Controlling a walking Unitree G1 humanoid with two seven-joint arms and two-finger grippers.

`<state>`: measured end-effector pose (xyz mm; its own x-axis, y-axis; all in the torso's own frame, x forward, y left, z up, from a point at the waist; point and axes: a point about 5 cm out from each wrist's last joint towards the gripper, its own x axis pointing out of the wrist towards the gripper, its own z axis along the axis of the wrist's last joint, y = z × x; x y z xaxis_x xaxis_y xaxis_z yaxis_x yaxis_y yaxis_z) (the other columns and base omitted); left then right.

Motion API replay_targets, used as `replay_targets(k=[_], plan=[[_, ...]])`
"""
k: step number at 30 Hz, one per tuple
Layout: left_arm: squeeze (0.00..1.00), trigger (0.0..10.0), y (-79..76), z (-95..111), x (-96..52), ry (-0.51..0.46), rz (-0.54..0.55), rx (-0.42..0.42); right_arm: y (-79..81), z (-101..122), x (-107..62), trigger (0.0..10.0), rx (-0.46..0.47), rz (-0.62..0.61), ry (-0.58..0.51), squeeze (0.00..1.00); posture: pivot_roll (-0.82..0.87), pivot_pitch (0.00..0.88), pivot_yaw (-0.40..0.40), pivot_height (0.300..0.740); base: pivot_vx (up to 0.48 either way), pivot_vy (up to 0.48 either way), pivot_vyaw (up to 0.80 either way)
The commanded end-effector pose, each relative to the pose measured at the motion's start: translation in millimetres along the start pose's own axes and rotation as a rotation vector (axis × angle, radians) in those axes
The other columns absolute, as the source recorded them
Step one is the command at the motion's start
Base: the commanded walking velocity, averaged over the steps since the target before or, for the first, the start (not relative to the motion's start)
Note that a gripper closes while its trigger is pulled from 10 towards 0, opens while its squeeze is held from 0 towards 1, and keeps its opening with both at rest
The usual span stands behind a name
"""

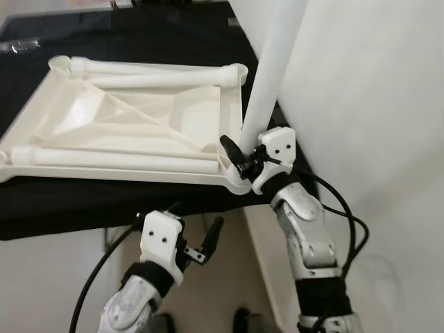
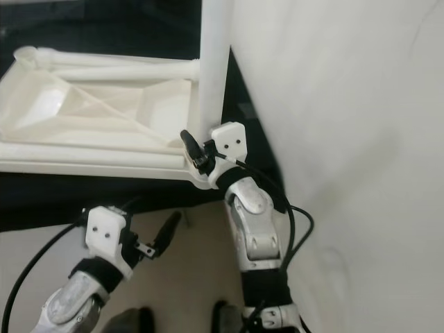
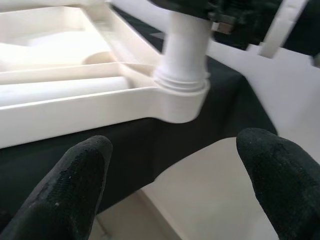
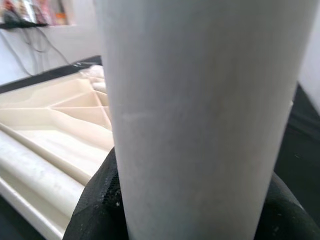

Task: Building children table

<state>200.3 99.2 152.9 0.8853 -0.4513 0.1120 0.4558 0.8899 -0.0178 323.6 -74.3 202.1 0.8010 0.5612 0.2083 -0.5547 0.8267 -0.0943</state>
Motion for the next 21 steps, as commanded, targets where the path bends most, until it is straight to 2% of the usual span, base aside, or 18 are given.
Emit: replay_targets(k=[1, 3, 4, 5, 9, 10, 11, 14, 17, 21], plan=[[0.0, 10.0, -1.1, -6.2, -2.7, 0.034, -0.004, -0.009, 7.0, -26.5, -3.8, 10.0, 0.063, 0.033, 0.106, 0.0, 0.06, 0.268, -0.053, 0.74, 0.0, 0.0, 0.0], [0.0, 10.0, -0.5, -6.4, -3.2, 0.035, 0.006, -0.008, 12.1, -18.2, 0.1, 10.0, 0.089, 0.103, 0.035, 0.0, 0.07, 0.263, -0.051, 0.74, 0.0, 0.0, 0.0], [0.0, 10.0, -0.5, -6.4, -3.2, 0.035, 0.006, -0.008, 12.1, -18.2, 0.1, 10.0, 0.089, 0.103, 0.035, 0.0, 0.07, 0.263, -0.051, 0.74, 0.0, 0.0, 0.0], [0.0, 10.0, -0.6, -6.4, -3.6, 0.036, 0.007, -0.005, 12.4, -14.5, 1.8, 10.0, 0.096, 0.155, 0.004, 1.0, 0.08, 0.261, -0.05, 0.74, 0.0, 0.0, 0.0], [0.0, 10.0, -1.1, -6.8, -4.4, 0.039, 0.006, -0.004, 10.1, -4.9, 4.0, 10.0, 0.095, 0.238, -0.007, 1.0, 0.08, 0.252, -0.051, 0.74, 0.0, 0.0, 0.0], [0.0, 10.0, -1.8, -7.4, -4.6, 0.042, 0.003, -0.004, 3.4, 2.1, 6.7, 10.0, 0.056, 0.365, 0.015, 0.0, 0.08, 0.246, -0.049, 0.74, 0.0, 0.0, 0.0], [0.0, 10.0, -1.8, -7.4, -4.6, 0.042, 0.003, -0.004, 3.4, 2.1, 6.7, 10.0, 0.056, 0.365, 0.015, 0.0, 0.08, 0.246, -0.049, 0.74, 0.0, 0.0, 0.0], [0.0, 10.0, -2.7, -8.0, -5.0, 0.044, -0.002, -0.004, -7.7, 3.0, 7.8, 10.0, 0.014, 0.561, 0.043, 0.0, 0.1, 0.243, -0.049, 0.74, 0.0, 0.0, 0.0], [0.0, 10.0, -3.1, -8.1, -5.3, 0.044, -0.003, -0.003, -12.9, 4.1, 10.1, 10.0, 0.021, 0.607, 0.048, 0.0, 0.1, 0.241, -0.05, 0.74, 0.0, 0.0, 0.0], [0.0, 10.0, -4.0, -8.0, -6.0, 0.047, -0.001, 0.007, -23.1, 10.5, 17.4, 10.0, 0.025, 0.752, 0.08, 0.0, 0.12, 0.24, -0.056, 0.74, 0.0, 0.0, 0.0]])
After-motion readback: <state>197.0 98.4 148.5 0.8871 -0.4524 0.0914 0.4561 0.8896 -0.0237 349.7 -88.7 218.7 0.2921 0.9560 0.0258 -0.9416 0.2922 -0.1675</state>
